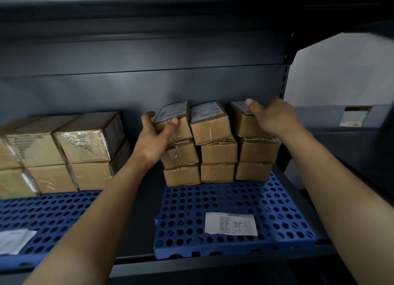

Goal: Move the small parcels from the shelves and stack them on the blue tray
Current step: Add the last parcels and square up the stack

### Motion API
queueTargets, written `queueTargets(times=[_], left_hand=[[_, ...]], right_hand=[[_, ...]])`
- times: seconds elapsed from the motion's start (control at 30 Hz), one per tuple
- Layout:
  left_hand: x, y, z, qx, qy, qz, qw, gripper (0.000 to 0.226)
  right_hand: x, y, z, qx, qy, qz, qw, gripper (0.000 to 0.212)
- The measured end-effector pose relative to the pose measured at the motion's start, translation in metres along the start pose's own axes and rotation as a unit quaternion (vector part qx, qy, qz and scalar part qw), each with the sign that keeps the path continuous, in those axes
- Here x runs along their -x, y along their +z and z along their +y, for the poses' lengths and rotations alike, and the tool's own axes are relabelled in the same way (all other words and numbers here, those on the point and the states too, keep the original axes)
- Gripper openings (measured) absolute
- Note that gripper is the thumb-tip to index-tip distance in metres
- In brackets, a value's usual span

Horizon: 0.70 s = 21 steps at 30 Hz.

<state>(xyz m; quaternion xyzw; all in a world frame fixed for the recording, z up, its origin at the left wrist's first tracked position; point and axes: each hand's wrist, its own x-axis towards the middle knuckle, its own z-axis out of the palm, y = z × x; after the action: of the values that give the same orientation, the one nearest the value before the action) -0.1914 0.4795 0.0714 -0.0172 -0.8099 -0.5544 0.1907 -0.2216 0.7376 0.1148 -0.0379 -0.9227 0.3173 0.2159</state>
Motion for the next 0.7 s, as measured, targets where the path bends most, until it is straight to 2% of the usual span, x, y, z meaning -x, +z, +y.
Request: queueTargets(times=[0.33,0.5,0.7], left_hand=[[-0.003,0.0,-0.001,-0.019,-0.004,0.015,1.0,0.066],[-0.006,0.004,0.004,-0.026,0.018,0.012,0.999,0.059],[-0.005,0.01,0.003,-0.023,0.025,0.007,0.999,0.055]], right_hand=[[-0.001,0.004,0.007,-0.049,0.027,-0.05,0.997,0.07],[-0.001,0.002,0.006,-0.097,0.038,-0.023,0.994,0.064],[0.0,0.001,0.008,-0.09,0.042,-0.021,0.995,0.066]])
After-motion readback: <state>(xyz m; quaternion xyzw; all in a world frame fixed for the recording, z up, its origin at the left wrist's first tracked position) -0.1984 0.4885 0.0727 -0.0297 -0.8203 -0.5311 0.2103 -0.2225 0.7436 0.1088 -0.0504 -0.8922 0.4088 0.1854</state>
